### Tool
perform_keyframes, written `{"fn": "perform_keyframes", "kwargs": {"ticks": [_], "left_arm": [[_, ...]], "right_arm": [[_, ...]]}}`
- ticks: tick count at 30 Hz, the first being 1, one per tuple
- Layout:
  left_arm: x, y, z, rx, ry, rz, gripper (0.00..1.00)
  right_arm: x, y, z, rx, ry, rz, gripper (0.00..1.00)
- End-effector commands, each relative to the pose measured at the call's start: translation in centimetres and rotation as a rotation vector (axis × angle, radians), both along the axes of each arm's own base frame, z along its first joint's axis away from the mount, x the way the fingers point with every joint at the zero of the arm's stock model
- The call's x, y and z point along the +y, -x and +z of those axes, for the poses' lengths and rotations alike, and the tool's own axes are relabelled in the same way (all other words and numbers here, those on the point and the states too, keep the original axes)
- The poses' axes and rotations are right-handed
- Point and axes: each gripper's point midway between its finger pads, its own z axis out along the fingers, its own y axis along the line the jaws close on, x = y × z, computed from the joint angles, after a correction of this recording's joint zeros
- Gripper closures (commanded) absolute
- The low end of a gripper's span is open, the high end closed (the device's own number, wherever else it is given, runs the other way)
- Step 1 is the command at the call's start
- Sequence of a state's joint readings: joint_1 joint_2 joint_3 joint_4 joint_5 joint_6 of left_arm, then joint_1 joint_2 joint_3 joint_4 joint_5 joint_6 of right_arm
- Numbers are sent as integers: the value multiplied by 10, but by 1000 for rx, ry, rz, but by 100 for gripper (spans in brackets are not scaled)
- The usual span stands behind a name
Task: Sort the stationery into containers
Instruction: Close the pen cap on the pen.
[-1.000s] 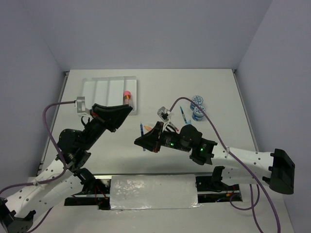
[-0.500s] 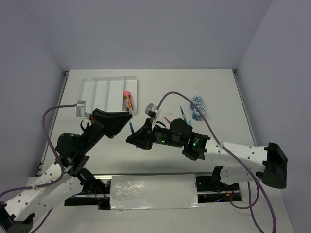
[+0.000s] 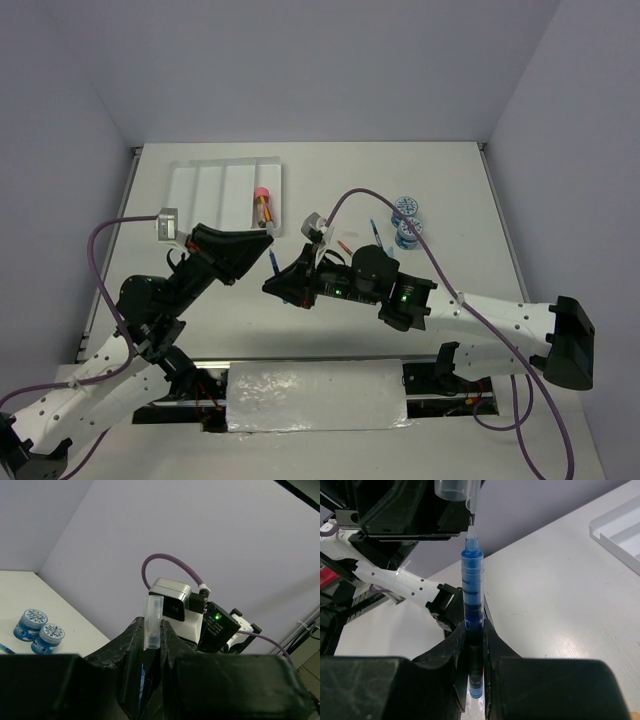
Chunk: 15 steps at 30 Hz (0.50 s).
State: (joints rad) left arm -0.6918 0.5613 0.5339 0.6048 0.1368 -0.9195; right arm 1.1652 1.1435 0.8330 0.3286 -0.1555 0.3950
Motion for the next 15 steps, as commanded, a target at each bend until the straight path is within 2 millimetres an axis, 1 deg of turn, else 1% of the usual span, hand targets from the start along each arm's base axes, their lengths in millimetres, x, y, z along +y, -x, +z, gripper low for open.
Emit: {"fn": "perform_keyframes", "kwargs": {"ticks": [1,6,15], "left_arm": [[2,8,13,-54,33,-16,100],[1,6,11,-46,19,-8,100],[-5,1,2,-30,-4,-16,100]], "right_arm": [[-5,2,34,-53,-71,-7,100],[-7,4,37,-56,-74,-3,100],[-7,-2,42,-56,-75,-35,100]]}}
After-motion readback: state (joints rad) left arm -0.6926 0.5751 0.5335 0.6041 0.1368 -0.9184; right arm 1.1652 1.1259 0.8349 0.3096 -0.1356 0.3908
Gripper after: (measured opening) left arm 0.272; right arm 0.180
